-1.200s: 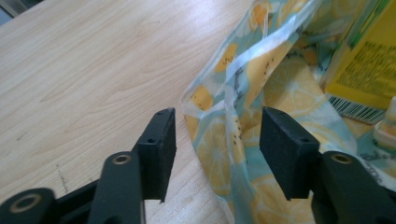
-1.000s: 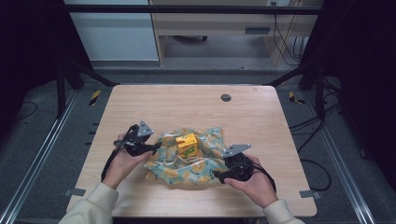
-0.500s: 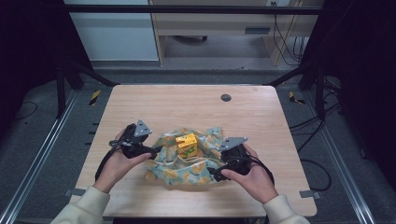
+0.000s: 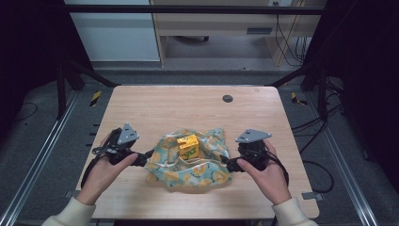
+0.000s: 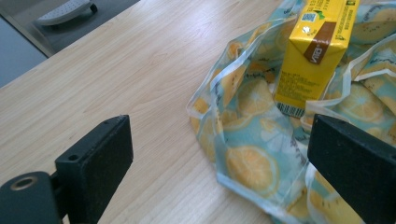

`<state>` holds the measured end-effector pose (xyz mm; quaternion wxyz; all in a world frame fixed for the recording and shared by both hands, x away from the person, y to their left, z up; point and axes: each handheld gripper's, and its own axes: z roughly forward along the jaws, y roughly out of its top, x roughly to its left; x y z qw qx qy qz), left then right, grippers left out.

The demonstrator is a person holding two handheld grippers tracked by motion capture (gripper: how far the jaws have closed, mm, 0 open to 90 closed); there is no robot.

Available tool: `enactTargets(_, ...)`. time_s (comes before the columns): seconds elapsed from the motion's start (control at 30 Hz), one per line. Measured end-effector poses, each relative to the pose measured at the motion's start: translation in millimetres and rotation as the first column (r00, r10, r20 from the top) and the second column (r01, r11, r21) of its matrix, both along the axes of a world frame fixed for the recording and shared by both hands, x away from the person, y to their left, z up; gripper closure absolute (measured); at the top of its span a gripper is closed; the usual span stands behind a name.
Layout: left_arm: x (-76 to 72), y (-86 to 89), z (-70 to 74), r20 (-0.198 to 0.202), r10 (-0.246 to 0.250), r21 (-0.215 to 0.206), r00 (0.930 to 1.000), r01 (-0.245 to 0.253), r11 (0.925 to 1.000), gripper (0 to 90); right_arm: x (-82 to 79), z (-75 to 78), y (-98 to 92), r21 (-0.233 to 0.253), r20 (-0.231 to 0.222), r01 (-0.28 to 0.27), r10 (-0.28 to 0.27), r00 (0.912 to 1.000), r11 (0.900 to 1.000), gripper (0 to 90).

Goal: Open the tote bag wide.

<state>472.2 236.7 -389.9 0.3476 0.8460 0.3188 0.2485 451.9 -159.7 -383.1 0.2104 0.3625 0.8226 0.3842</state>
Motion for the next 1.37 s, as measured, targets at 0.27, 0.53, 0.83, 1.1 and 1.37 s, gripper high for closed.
enactTargets(0.27, -10.5, 25.0, -9.5, -0.018, 0.027, 0.025, 0.9995, -0.026, 0.9994, 5.9, -10.5, -4.0, -37.6, 0.02, 0.003, 0.095, -0.095, 0.9955, 0.995, 6.7)
enactTargets(0.53, -8.2, 49.5, -25.0, -0.049, 0.083, 0.027, 0.9953, -0.082, 0.9963, 5.9, -19.5, -22.0, -62.6, 0.021, -0.037, 0.157, -0.156, 0.987, 0.987, 7.8)
enactTargets(0.83, 12.2, 75.9, -58.7, -0.108, 0.186, 0.039, 0.9765, -0.183, 0.9823, 5.8, -10.7, -55.2, -87.4, -0.001, -0.099, 0.327, -0.325, 0.9405, 0.945, 9.8)
enactTargets(1.1, 25.2, 81.6, -81.4, -0.121, 0.222, 0.054, 0.9675, -0.217, 0.9747, 6.5, 20.1, -85.9, -87.6, -0.055, -0.153, 0.408, -0.411, 0.8985, 0.911, 10.4)
enactTargets(1.37, 21.9, 80.0, -89.7, -0.116, 0.203, 0.053, 0.9723, -0.198, 0.9788, 6.1, 30.5, -101.2, -90.5, -0.072, -0.123, 0.46, -0.466, 0.8763, 0.885, 11.3)
